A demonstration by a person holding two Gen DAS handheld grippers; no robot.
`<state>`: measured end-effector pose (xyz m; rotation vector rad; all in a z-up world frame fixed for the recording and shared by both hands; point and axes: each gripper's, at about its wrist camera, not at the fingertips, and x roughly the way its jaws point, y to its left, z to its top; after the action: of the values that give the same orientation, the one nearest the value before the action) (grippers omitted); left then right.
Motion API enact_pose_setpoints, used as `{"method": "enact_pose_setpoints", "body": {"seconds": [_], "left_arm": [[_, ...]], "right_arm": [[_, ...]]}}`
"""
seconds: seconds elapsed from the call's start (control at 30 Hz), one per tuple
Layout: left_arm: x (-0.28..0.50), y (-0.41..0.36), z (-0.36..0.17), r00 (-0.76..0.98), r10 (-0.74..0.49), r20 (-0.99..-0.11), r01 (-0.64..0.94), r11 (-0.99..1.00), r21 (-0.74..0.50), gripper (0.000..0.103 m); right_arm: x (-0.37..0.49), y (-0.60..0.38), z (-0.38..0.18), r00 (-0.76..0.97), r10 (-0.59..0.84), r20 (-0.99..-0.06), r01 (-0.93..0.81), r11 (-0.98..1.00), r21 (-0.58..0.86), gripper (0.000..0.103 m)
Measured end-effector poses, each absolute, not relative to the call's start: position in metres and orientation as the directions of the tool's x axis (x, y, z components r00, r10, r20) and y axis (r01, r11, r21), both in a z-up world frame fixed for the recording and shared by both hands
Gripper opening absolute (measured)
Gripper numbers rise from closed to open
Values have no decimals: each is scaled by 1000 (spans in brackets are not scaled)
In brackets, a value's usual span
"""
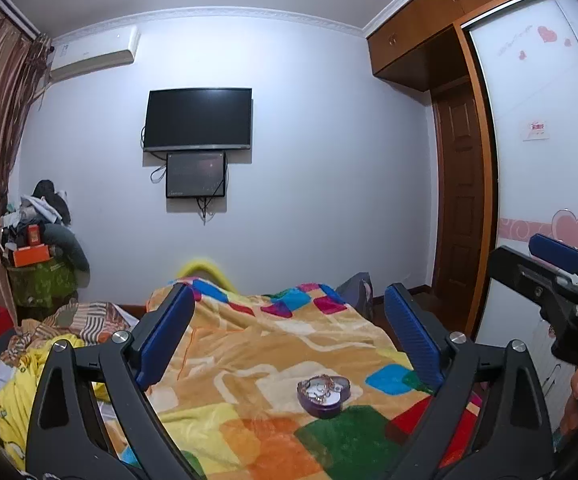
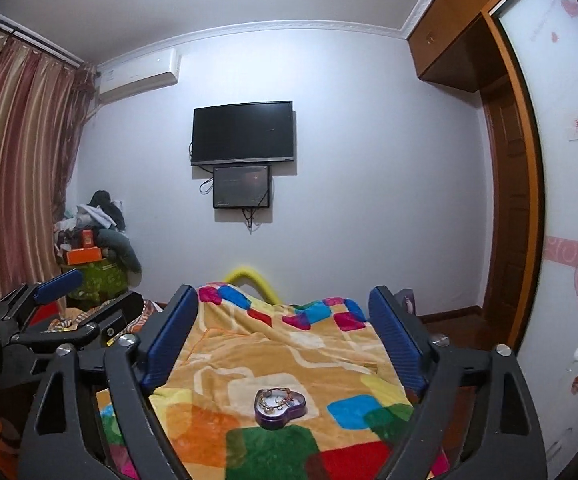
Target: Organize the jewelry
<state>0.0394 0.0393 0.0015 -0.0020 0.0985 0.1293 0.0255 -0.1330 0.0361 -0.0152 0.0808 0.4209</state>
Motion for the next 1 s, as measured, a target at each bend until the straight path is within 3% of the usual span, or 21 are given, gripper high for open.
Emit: {"method": "enact_pose_setpoints", "body": {"seconds": [0.3, 1.0], "left_arm": [[37, 38, -6, 983, 124, -139, -126, 992, -8, 97], [36, 34, -8, 981, 111, -156, -114, 993, -10, 97]], "right_arm": [[24, -134, 25, 902, 405, -148, -411, 912, -7, 86], [20, -140, 19, 895, 411, -174, -415, 910, 10, 86]]}}
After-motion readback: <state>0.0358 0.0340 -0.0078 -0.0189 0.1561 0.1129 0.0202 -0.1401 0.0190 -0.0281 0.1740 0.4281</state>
